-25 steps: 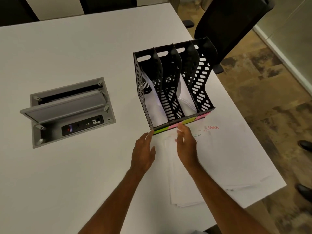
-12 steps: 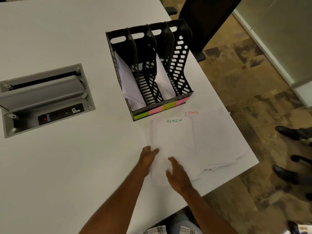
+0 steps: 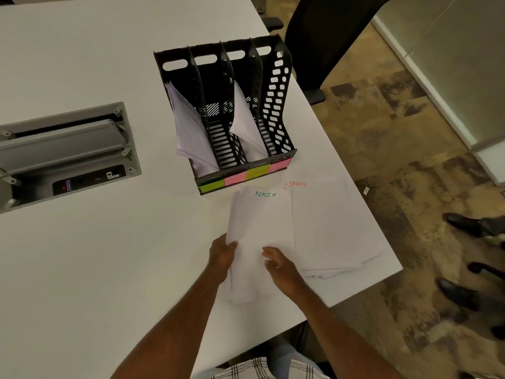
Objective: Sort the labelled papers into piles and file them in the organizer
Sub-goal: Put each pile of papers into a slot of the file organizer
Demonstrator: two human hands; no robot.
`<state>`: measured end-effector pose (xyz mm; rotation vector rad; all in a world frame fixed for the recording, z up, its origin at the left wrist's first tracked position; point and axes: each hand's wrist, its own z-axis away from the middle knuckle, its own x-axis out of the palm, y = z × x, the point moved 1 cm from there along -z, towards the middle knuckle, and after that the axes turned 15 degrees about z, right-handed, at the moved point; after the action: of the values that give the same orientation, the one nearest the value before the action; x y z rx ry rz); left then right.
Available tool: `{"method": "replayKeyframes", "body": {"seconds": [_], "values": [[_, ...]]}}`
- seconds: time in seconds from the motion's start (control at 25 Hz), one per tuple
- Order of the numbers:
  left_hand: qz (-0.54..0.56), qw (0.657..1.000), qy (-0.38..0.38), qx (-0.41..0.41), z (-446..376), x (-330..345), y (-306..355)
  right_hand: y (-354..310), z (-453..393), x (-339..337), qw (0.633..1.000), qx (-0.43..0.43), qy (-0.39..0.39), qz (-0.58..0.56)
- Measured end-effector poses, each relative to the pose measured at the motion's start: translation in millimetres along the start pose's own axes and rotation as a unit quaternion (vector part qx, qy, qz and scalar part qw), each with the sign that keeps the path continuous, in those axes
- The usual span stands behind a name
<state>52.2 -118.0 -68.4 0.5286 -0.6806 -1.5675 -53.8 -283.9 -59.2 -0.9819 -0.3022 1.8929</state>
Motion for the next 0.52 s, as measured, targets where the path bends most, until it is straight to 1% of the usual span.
{"method": "replayKeyframes", "body": {"seconds": [0.08, 0.12, 0.16, 0.24, 0.28, 0.36, 0.44, 0.52], "values": [[0.037, 0.999, 0.015, -0.005, 6, -14, 8, -3, -2, -16, 0.995, -0.002, 0.100, -0.027], [0.053, 0.998, 0.017, -0.004, 10, -24, 13, -4, -3, -23, 0.990, -0.004, 0.137, -0.042], [0.067, 0.998, 0.018, -0.002, 14, -35, 17, -6, -6, -30, 0.985, -0.004, 0.161, -0.057], [0.091, 0.996, 0.017, 0.000, 20, -59, 24, -10, -13, -42, 0.982, 0.006, 0.175, -0.074], [0.104, 0.994, 0.019, -0.001, 25, -69, 27, -13, -17, -46, 0.983, 0.011, 0.168, -0.076], [0.132, 0.991, 0.018, -0.006, 36, -85, 33, -22, -23, -51, 0.988, 0.018, 0.127, -0.089], [0.149, 0.989, -0.003, -0.018, 47, -95, 35, -34, -26, -52, 0.986, 0.019, 0.063, -0.151], [0.166, 0.985, -0.042, -0.031, 57, -96, 34, -46, -27, -54, 0.972, 0.006, -0.008, -0.235]]}}
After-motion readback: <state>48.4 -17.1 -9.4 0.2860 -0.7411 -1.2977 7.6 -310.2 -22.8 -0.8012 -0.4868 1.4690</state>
